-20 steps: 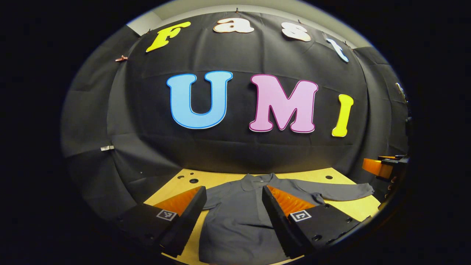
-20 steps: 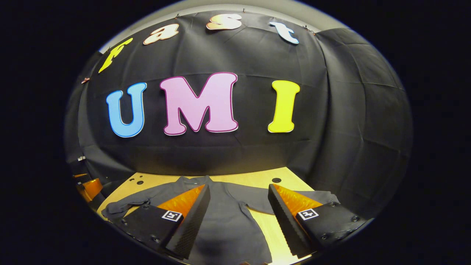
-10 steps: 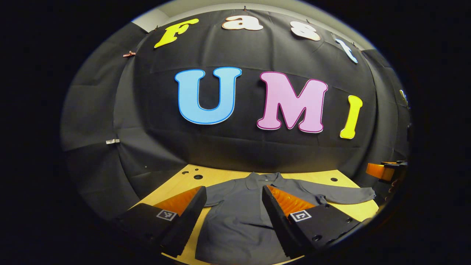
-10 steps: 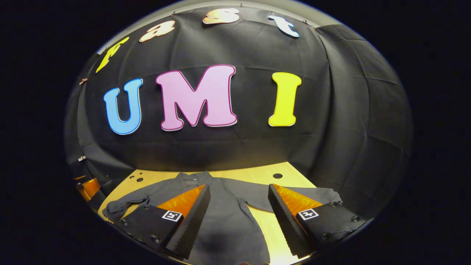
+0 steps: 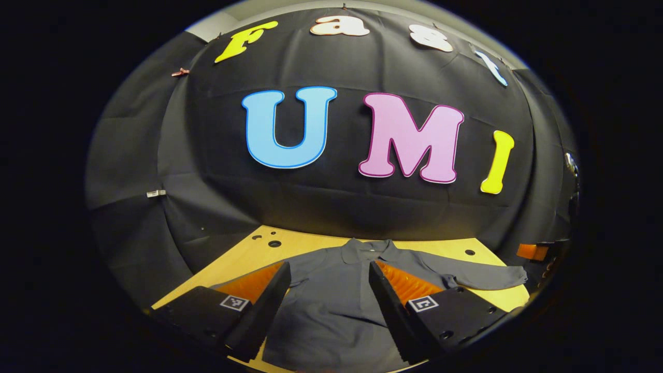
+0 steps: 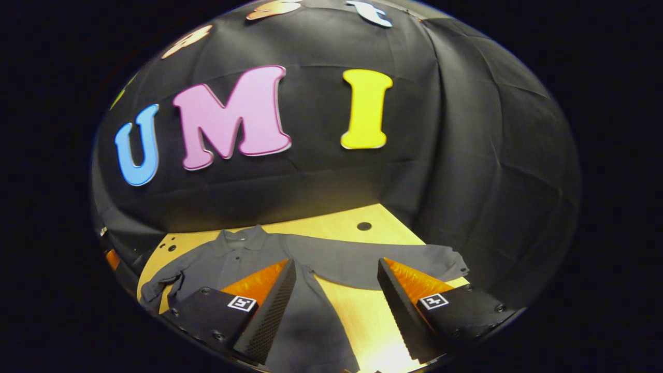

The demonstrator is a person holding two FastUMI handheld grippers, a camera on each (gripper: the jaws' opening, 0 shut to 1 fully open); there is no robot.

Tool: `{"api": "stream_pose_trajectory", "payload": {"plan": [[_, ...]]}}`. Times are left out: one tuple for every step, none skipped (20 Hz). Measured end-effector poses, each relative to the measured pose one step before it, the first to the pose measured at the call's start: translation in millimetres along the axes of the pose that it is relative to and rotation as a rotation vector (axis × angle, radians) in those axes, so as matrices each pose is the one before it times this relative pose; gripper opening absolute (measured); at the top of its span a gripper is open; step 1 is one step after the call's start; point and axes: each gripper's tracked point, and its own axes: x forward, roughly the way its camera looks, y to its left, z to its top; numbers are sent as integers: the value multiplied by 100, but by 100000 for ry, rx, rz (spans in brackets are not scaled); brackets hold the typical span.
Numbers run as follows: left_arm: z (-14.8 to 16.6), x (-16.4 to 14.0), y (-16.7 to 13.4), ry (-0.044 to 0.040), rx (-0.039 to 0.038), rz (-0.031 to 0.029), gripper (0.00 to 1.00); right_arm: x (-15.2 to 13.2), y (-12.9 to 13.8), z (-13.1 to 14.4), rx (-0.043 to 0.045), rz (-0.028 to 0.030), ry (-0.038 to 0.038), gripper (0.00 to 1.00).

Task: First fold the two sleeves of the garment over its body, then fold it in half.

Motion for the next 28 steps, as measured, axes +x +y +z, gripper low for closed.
{"api": "stream_pose_trajectory", "payload": {"plan": [[10,236,-349,562,-326,329,96,773,-1201,-224,548,-2581,1174,98],[-178,181,-335,357,-27,376,96,829,-1378,-134,307,-2375,717,98],[2,147,-376,231,66,304,96,883,-1140,-31,107,-1823,478,98],[-192,150,-316,355,36,107,96,892,-1045,-228,445,-985,790,98],[-127,108,-327,434,113,82,96,972,-991,-59,529,-698,724,98],[-260,97,-343,352,181,143,96,970,-1322,-142,149,-1700,722,98],[-104,106,-237,397,90,256,96,1031,-1298,-247,196,-2009,1054,98],[-406,239,-182,416,10,368,96,1096,-1307,-296,451,-2107,999,98],[-267,149,-155,770,-200,573,96,1044,-1190,-78,671,-2104,797,98],[-379,33,-94,739,-588,568,96,946,-1315,-328,646,-2234,661,98],[-487,145,-163,1008,-811,473,96,940,-1195,-114,536,-2452,697,98],[-398,100,-232,1141,-788,470,96,1002,-1238,-274,656,-2266,1033,98],[-460,85,-221,1013,-584,229,96,972,-1208,-139,740,-2996,1366,98],[-224,16,-190,773,-98,158,96,1067,-1447,-384,802,-3951,1701,98],[-216,62,-128,566,492,223,96,916,-959,-218,1781,-2058,1655,98],[-151,42,-33,294,1136,376,96,1052,-552,-318,2285,-1211,2064,98],[-169,-40,0,117,1511,278,96,1044,-533,-349,1821,-1239,1867,99],[92,-41,-93,-387,1305,21,96,1204,-797,-429,1249,-1289,1602,99],[85,-8,-59,-612,919,-197,96,886,-422,-70,1140,-365,181,99],[118,-22,-96,-214,635,-242,96,823,-488,-53,1227,28,805,99],[-94,56,-50,170,399,69,96,788,-506,58,1152,-940,756,99],[-81,89,-18,517,198,240,96,854,-927,-94,1014,-2085,891,99],[-121,8,92,602,282,308,96,681,-494,-159,1460,-1410,735,99],[74,1,147,352,420,282,96,1136,-329,-100,1410,-1327,583,99],[-22,-56,67,22,462,445,96,1042,-401,-235,758,-1298,1290,99],[-20,-61,87,370,350,367,96,904,-598,-441,546,-1071,1658,99],[-304,18,85,777,283,290,96,792,-527,-323,248,-1077,1350,99],[-246,-60,17,1062,256,-50,96,740,-439,-321,-109,-1011,1033,99]]}}
